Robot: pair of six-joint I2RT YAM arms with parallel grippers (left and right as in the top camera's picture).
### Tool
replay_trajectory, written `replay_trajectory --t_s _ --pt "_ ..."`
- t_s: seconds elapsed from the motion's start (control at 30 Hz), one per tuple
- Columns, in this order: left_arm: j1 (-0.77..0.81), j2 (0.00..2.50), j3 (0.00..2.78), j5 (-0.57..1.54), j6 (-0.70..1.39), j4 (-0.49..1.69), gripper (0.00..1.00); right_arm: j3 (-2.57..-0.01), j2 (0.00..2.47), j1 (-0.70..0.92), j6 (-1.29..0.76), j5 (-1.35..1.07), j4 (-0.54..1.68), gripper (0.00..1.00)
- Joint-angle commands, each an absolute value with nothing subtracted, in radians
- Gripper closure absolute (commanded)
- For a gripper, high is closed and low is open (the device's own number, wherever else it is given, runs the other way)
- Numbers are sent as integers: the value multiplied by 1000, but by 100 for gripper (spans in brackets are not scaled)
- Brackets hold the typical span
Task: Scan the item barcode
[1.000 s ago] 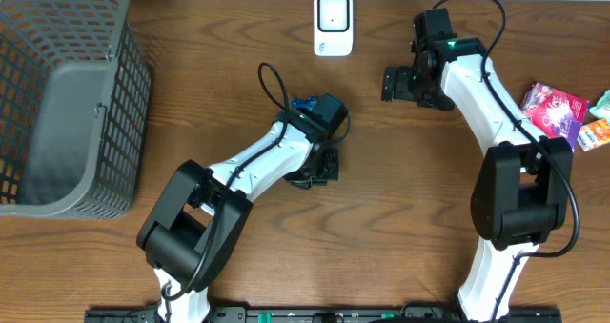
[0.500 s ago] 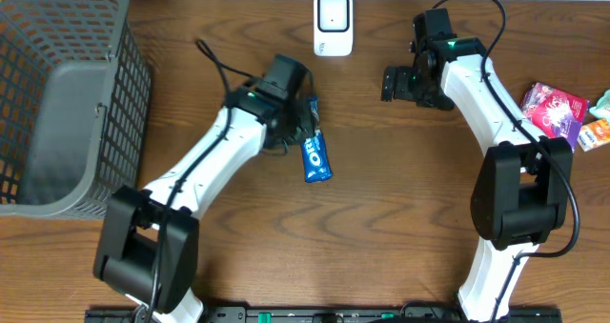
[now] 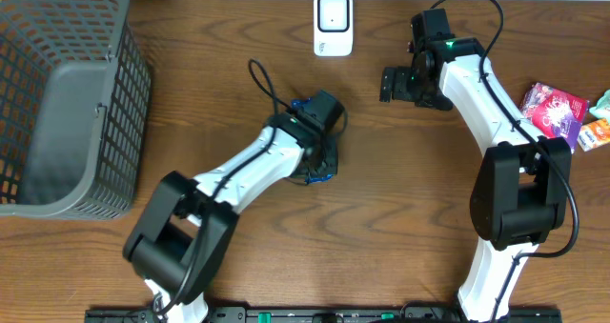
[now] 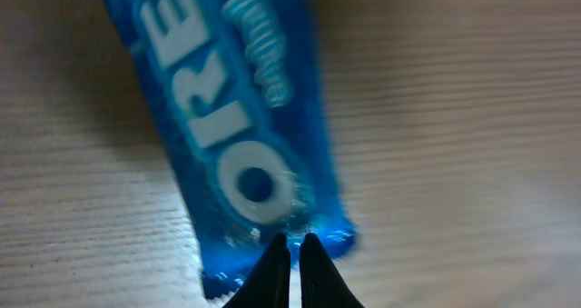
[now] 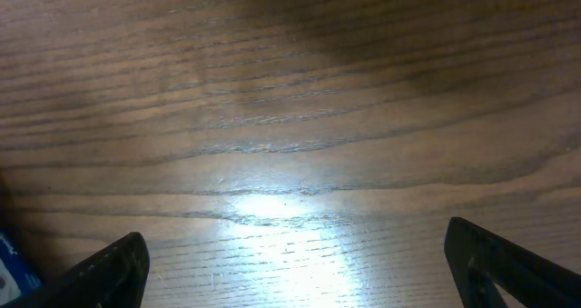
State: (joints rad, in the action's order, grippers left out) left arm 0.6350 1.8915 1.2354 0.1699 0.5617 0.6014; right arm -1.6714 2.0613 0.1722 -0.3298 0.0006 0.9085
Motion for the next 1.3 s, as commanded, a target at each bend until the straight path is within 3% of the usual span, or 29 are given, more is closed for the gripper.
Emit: replay_trajectory --t_s 0.0,0.43,0.7,1.27 --pt "627 1945 1221 82 605 604 93 -1666 2047 178 -344 14 908 1" --pt "619 1826 1271 162 545 645 93 -1666 2047 183 -344 14 909 1" --pt "579 1684 1277 -167 543 514 93 -1666 2047 184 -344 14 909 1" --pt "557 1987 1272 -174 543 176 91 -1666 2047 184 -344 14 909 1"
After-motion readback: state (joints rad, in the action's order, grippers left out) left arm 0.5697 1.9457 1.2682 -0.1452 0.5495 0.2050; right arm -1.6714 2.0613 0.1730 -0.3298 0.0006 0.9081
